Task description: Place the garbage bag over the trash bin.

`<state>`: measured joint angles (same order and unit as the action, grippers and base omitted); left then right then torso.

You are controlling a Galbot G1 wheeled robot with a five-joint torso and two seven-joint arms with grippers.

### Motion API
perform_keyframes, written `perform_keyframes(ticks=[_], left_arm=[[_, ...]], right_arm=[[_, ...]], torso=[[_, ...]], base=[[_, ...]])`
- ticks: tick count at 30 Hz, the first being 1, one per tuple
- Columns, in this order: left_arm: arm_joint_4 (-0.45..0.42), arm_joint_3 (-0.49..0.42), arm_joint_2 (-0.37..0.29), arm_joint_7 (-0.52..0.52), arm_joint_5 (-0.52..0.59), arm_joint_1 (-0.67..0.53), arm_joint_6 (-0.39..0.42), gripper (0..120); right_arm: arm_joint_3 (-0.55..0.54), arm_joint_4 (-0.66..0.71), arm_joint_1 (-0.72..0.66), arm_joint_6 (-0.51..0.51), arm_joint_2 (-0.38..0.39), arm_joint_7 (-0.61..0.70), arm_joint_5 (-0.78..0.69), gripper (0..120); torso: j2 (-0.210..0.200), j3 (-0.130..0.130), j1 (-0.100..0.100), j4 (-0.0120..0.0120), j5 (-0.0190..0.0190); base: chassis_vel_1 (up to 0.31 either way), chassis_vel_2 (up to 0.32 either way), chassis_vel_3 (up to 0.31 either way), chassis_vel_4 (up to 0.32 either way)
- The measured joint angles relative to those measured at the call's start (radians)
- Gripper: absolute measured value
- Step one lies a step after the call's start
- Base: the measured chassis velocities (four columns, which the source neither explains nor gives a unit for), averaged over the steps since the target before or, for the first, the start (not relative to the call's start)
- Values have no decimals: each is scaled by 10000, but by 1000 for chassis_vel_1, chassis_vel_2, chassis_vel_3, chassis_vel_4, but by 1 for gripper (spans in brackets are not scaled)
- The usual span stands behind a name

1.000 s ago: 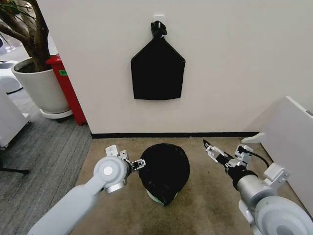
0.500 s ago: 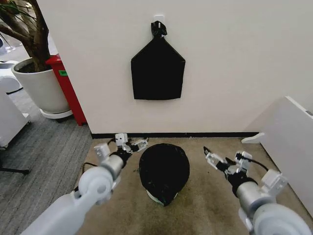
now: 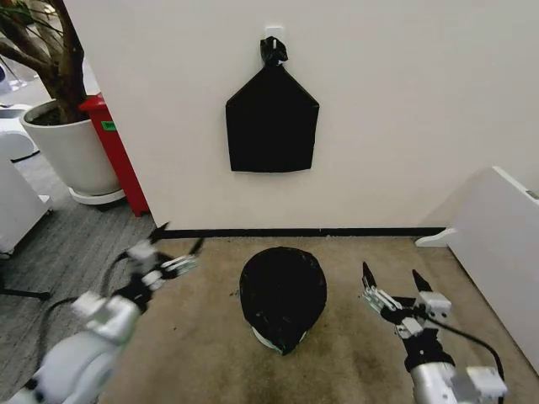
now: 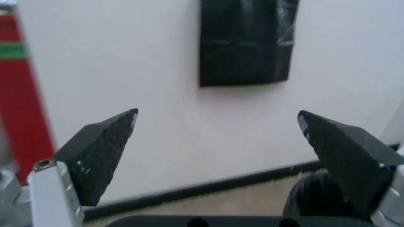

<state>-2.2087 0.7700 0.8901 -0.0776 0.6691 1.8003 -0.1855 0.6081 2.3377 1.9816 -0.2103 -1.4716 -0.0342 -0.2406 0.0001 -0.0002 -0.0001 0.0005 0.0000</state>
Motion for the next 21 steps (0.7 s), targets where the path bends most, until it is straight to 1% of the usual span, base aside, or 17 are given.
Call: perform_keyframes(ticks=[1,2,3,5,8,12,13,14,16,18,21], left_arm=[[-116,182,163,-120,5,303,-2,100],[-343,483,499,-314,14,790,-4,100],[-343,483,499,-314,14,790,-4,100],[-714,794,951,-479,14,1476,13,100],[-1117,996,1475,-597,-184,2201,134,100],[-1287,1062,1754,-604,-296,2540,209,100],[-1330,1084,2064,-606,-475,2777,203,100],[-1323,1079,2225,-607,-579,2864,147,100],[-1307,1069,2324,-606,-632,2907,93,100],[-1289,1037,2576,-605,-719,3007,10,100],[-1426,965,2788,-540,-706,3031,41,100]], right_arm=[[71,-118,205,-233,-133,-151,0,100],[175,-291,528,-591,-311,-331,-19,100],[175,-291,528,-591,-311,-331,-19,100],[220,-478,950,-1047,-471,-475,-68,100],[253,-553,1466,-1374,-514,-610,-396,100],[312,-524,1625,-1454,-499,-629,-599,100],[402,-337,1728,-1431,-509,-838,-892,100],[424,-212,1747,-1329,-513,-929,-1011,100],[429,-149,1745,-1268,-509,-954,-1044,100],[428,-13,1689,-1151,-488,-999,-1032,100],[392,184,1537,-905,-523,-1012,-882,100]], torso=[[0,0,0,-3,1],[0,0,0,-3,-6],[0,0,0,-3,-6],[1,0,0,-4,2],[1,0,0,-6,-2],[1,1,0,-6,2],[1,1,0,-5,2],[1,1,0,-4,-3],[0,1,0,-6,-1],[0,2,0,-5,-2],[0,2,0,-4,1]], base=[[0,0,0,0],[0,0,0,0],[0,0,0,0],[0,0,0,0],[0,0,0,0],[0,0,0,0],[0,0,0,0],[0,0,0,0],[0,0,0,0],[0,0,0,0],[0,0,0,0]])
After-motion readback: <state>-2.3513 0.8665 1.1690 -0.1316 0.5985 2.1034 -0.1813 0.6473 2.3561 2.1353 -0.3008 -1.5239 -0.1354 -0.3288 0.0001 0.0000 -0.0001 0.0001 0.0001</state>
